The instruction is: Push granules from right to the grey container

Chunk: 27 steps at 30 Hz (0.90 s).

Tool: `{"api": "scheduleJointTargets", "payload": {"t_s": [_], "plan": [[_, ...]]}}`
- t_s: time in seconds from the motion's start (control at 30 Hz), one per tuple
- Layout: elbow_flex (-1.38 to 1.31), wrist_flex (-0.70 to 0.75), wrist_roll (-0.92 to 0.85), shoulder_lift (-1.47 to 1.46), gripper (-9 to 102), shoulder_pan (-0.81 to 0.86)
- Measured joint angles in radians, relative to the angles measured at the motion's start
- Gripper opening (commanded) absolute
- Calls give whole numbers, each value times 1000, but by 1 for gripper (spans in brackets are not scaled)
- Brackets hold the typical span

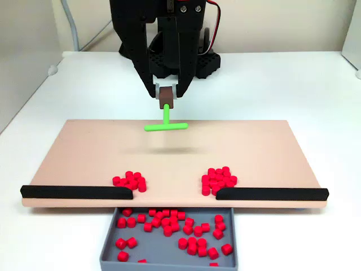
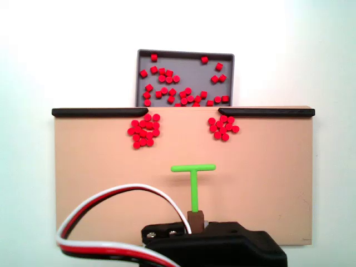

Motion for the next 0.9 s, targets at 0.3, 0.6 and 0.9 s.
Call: {"api": "scheduleJointTargets", "payload": {"t_s": [0.3, 0.6, 0.9], "plan": [[0, 0, 0, 0, 0, 12], [0, 0, -52, -9, 0, 17], [0, -3, -66, -38, 0, 15]]}}
